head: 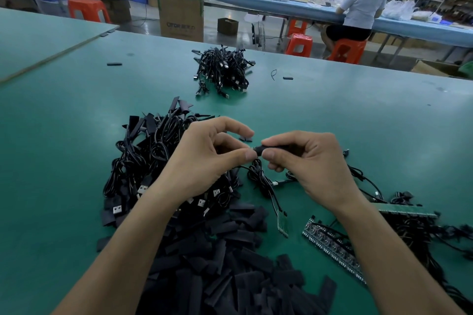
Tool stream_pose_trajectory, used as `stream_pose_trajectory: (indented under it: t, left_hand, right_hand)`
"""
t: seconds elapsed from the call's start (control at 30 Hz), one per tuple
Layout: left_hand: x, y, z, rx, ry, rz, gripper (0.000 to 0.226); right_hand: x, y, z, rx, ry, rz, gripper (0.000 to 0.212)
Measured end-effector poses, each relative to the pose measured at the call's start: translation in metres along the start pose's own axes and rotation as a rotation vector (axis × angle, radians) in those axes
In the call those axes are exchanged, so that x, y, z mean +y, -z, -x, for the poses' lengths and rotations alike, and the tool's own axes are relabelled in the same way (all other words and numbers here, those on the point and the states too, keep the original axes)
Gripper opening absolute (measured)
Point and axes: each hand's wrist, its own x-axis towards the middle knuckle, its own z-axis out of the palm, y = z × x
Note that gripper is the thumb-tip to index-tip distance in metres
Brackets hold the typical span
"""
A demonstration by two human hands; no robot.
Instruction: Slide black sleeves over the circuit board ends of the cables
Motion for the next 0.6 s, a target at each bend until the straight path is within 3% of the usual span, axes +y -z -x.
stream_pose_trajectory:
  t: [0.13,0.4,0.6]
  left_hand:
    - [-0.0021,0.0003,-0.0012,0.041,0.037,-0.111,0.008]
    - [0.0011,-0.0054,0.0006,0.022,-0.002,-0.205,0.014]
    - [0.0001,-0.0051,-0.0001,-0.023,0.018,-0.142,0.009]
  right_hand:
    - [0.002,0.0006,-0.0004,0.068,-0.005,-0.012,0.023]
    - [-0.0009,-0.0034,0.0031,0.031,-0.003,-0.02,0.02]
    - [-0.001,-0.0054,0.003,0.07,0.004,-0.026,0.023]
